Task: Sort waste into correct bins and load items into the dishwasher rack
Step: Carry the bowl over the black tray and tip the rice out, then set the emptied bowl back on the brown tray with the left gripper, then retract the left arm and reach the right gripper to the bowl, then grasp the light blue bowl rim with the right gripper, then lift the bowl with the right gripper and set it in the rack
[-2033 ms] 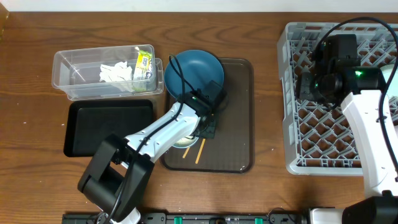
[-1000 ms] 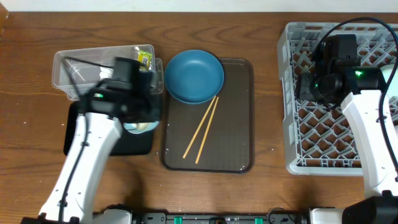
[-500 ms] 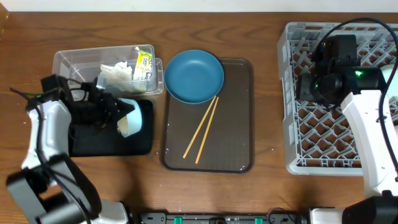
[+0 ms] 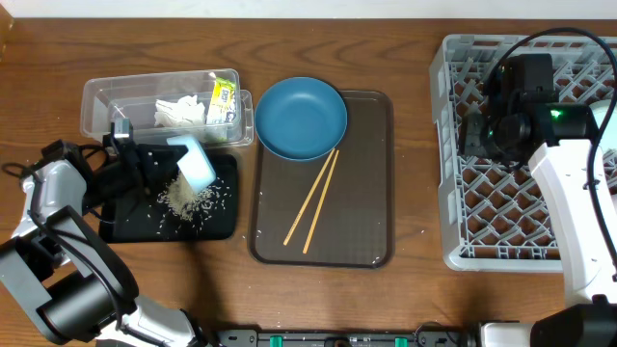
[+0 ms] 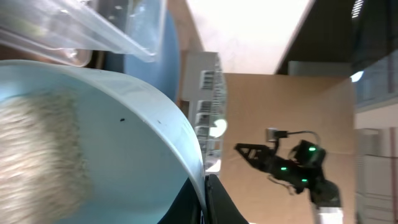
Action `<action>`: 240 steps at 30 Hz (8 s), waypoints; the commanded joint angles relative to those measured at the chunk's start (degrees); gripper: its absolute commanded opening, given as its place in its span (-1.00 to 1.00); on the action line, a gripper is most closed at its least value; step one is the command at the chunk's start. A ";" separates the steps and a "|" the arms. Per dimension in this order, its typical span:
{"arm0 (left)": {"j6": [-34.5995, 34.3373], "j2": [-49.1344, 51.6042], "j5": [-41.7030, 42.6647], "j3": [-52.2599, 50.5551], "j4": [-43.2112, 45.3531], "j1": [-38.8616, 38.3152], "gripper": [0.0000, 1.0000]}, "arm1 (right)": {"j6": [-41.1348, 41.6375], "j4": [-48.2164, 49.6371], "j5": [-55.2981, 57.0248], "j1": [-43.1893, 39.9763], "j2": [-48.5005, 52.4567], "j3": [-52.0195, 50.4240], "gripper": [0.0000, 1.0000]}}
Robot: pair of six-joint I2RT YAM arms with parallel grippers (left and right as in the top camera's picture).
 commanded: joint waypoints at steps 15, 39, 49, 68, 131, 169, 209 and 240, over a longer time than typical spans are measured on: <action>0.57 0.13 6.91 -0.39 -8.68 0.79 -0.88 | -0.83 -0.26 0.57 0.70 0.04 0.09 0.07; -0.17 0.11 2.49 -0.39 -5.01 3.23 -0.88 | -0.83 -0.72 0.55 0.70 0.04 0.11 0.06; 0.83 -0.35 1.36 -0.35 -5.70 2.80 -0.88 | -0.83 -0.90 0.55 0.70 0.04 0.09 0.06; -6.36 -17.94 -26.62 0.07 -0.35 -19.76 -0.88 | -0.81 -1.03 0.52 0.70 0.04 0.09 0.07; -28.35 -26.62 -63.41 0.33 -5.01 -29.35 -0.09 | -1.46 5.75 -11.45 15.91 0.15 -13.25 0.18; -28.39 -26.51 -63.39 0.33 -5.01 -29.27 0.02 | 11.04 20.22 -5.16 23.96 0.17 -31.08 -0.77; -28.39 -26.51 -63.39 0.33 -5.22 -29.27 0.02 | 12.09 21.29 -6.75 23.85 0.68 -30.60 -0.98; -28.37 -26.51 -63.41 0.33 -5.20 -29.27 0.03 | -15.98 45.00 56.43 6.23 -13.00 -15.96 -0.97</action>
